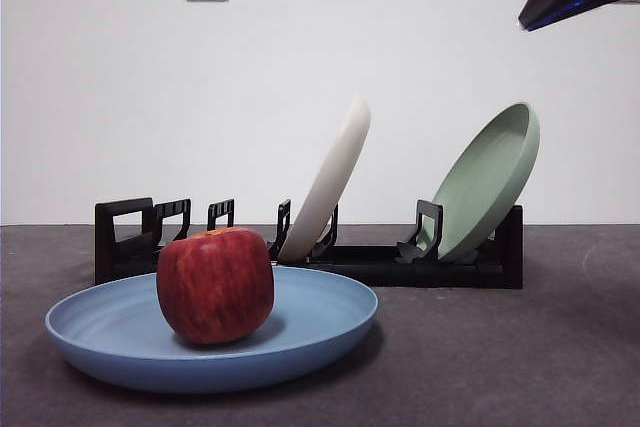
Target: Take the blue plate from the plate rack,put the plate on the table,take the apple from the table,put the apple in the plate
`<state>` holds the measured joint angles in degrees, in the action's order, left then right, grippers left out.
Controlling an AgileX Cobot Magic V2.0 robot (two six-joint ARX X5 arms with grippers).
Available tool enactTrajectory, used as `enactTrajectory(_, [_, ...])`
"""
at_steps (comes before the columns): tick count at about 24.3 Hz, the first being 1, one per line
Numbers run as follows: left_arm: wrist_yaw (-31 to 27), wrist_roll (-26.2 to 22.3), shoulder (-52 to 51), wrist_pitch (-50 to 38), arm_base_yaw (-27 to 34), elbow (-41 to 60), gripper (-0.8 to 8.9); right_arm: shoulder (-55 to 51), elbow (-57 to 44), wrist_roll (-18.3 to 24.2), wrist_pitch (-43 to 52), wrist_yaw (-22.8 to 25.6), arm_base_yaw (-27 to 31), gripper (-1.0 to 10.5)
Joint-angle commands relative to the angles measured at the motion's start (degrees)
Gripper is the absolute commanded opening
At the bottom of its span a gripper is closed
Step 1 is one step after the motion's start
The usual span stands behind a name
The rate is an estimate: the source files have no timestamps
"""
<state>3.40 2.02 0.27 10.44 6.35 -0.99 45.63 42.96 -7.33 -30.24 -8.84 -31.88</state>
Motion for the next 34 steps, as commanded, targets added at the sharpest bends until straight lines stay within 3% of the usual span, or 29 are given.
enactTrajectory(1, [-0.2,0.4,-0.2,-0.1,0.1,0.8,-0.02,0.0,-0.5,-0.5,0.2,0.2,-0.1,0.0])
enactTrajectory(3, [-0.2,0.4,-0.2,-0.1,0.1,0.8,-0.02,-0.1,-0.5,-0.4,0.2,0.2,-0.1,0.0])
enactTrajectory(8, [-0.2,0.4,-0.2,-0.1,0.1,0.8,-0.03,-6.0,-0.5,14.1,-0.2,4.4,6.6,0.0])
enactTrajectory(15, [-0.2,0.4,-0.2,-0.1,0.1,0.8,-0.03,-19.5,-0.7,14.4,-0.2,4.2,29.2,0.0])
enactTrajectory(18, [-0.2,0.4,-0.2,-0.1,0.1,0.8,-0.03,-24.3,-1.0,14.6,1.8,-0.4,35.9,0.0])
enactTrajectory(24, [-0.2,0.4,-0.2,-0.1,0.1,0.8,-0.03,-28.3,-6.8,15.0,10.1,-3.3,37.7,0.0])
enactTrajectory(28, [-0.2,0.4,-0.2,-0.1,0.1,0.8,-0.02,-30.4,-14.7,13.1,16.5,-6.4,37.6,0.0])
enactTrajectory(34, [-0.2,0.4,-0.2,-0.1,0.1,0.8,-0.03,-35.5,-26.3,12.7,22.7,-6.7,32.5,0.0])
